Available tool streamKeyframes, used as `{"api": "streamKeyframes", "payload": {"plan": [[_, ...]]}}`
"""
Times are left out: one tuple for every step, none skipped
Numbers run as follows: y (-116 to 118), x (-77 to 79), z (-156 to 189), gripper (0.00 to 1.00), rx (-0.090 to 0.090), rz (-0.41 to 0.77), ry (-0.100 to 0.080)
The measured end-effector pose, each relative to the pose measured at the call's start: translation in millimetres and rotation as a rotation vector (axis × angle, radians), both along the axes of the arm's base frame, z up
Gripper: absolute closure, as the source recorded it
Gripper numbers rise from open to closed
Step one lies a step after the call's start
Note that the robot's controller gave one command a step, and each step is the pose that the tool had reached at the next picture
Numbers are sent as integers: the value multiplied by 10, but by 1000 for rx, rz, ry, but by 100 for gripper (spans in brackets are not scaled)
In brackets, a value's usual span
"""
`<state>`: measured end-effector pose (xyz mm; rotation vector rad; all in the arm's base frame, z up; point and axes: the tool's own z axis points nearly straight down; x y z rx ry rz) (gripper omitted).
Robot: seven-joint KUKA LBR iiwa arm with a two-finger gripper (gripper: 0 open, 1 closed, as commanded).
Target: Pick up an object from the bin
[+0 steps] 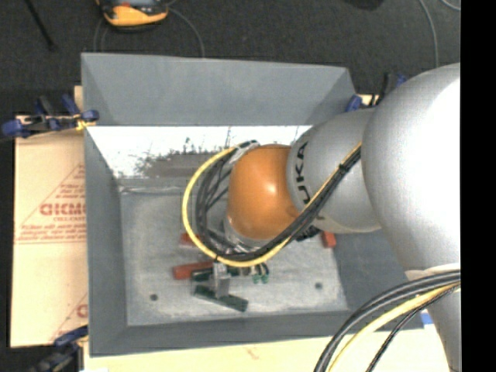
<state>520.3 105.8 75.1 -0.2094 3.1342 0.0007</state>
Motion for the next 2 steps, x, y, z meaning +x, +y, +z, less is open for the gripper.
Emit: {"api": "streamKeyframes", "payload": {"plan": [[2,-1,0,100,1,-1,0],[135,29,1411,100,0,40,-3]]}}
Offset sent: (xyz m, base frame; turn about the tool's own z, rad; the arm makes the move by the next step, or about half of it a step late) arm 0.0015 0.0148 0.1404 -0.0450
